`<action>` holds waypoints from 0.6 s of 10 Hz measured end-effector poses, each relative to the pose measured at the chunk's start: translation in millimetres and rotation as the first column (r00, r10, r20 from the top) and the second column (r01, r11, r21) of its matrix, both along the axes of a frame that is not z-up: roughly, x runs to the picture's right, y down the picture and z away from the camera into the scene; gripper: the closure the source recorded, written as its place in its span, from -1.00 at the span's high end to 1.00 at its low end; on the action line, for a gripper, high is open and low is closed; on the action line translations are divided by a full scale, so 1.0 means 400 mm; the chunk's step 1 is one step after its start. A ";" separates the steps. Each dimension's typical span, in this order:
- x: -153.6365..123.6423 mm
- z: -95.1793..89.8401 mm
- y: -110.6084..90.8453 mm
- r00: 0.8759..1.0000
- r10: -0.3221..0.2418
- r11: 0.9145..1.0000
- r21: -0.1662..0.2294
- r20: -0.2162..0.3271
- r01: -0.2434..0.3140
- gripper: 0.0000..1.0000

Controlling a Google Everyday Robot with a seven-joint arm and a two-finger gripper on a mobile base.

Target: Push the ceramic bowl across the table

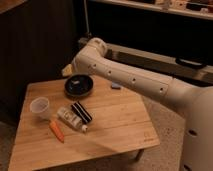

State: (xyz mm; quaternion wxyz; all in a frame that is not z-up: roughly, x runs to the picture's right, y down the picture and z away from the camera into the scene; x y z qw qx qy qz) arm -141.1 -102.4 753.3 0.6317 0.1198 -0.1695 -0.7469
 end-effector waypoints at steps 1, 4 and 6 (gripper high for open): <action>0.003 0.032 0.013 1.000 -0.005 1.000 -0.012 -0.003 0.005 0.60; 0.020 0.116 0.001 0.999 -0.025 0.999 -0.037 -0.047 0.024 0.60; 0.022 0.123 -0.003 0.998 -0.027 0.999 -0.044 -0.054 0.024 0.60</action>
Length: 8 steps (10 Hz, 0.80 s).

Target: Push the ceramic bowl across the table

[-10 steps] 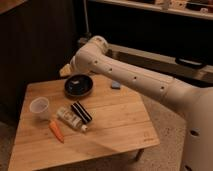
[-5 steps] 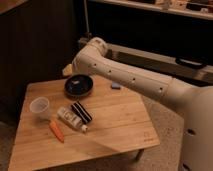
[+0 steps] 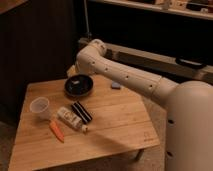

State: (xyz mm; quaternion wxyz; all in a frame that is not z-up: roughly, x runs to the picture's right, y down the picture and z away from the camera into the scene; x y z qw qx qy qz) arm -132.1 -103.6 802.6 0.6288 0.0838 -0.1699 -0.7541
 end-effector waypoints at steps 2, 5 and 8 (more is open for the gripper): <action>-0.006 -0.004 0.004 1.000 -0.005 1.000 -0.004 0.009 0.005 0.59; 0.037 0.039 0.016 0.999 -0.040 0.999 -0.023 0.035 0.041 0.09; -0.005 0.115 0.010 0.991 -0.121 0.993 -0.010 0.061 0.122 -0.56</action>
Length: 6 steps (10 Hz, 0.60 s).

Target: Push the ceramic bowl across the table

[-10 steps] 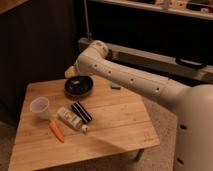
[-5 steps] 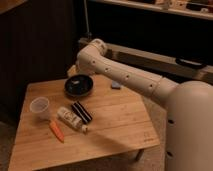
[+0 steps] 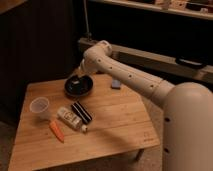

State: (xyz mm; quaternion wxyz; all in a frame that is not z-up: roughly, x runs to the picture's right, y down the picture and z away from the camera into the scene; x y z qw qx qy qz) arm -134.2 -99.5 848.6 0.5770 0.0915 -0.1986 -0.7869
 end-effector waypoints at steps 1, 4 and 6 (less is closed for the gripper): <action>-0.028 0.031 0.005 1.000 -0.030 1.000 0.005 0.007 0.030 -0.77; -0.049 0.119 0.063 0.993 -0.119 0.993 -0.014 -0.002 0.119 -1.00; -0.054 0.172 0.106 0.987 -0.158 0.986 -0.051 -0.002 0.158 -1.00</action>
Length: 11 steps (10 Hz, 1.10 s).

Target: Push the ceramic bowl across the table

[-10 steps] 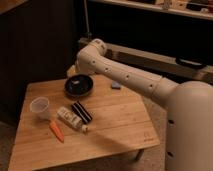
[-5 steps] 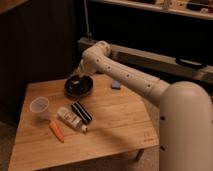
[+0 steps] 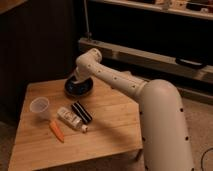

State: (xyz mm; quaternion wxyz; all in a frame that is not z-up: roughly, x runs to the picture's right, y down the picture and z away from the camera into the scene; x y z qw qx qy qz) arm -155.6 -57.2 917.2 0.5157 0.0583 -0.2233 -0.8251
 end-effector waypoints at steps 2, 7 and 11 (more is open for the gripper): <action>0.014 0.026 0.003 1.000 -0.006 1.000 -0.028 0.005 0.006 -1.00; -0.004 0.087 0.054 0.999 -0.042 0.995 -0.091 0.018 0.044 -1.00; 0.043 0.097 0.110 0.998 -0.057 0.989 -0.139 -0.003 0.056 -1.00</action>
